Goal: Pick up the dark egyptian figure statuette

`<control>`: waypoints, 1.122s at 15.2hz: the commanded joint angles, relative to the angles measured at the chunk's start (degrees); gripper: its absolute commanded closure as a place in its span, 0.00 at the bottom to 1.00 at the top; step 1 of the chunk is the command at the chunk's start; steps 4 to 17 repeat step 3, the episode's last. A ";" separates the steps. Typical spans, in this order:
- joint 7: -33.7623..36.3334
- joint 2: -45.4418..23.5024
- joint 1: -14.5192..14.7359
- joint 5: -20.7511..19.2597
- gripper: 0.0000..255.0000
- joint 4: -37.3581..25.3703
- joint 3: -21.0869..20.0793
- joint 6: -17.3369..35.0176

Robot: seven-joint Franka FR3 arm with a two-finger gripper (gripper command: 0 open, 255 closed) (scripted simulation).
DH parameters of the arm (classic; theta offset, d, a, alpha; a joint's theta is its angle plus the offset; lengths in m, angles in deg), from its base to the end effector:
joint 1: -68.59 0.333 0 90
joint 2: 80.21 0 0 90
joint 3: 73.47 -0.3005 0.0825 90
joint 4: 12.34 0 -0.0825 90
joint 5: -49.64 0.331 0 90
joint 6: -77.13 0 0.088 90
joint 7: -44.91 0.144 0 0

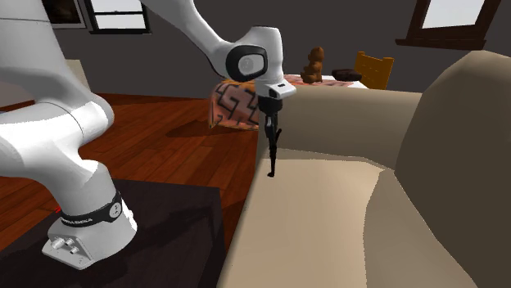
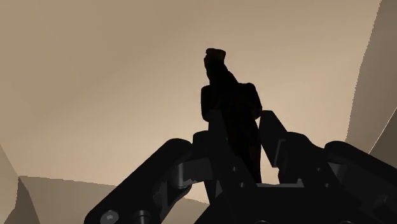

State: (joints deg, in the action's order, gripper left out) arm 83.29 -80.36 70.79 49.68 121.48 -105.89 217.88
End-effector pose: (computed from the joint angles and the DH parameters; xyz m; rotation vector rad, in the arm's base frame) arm 0.3976 0.2745 0.3304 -3.0644 0.1015 -0.1448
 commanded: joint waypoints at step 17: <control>-0.73 1.27 0.01 1.07 1.00 -0.60 0.01 -1.70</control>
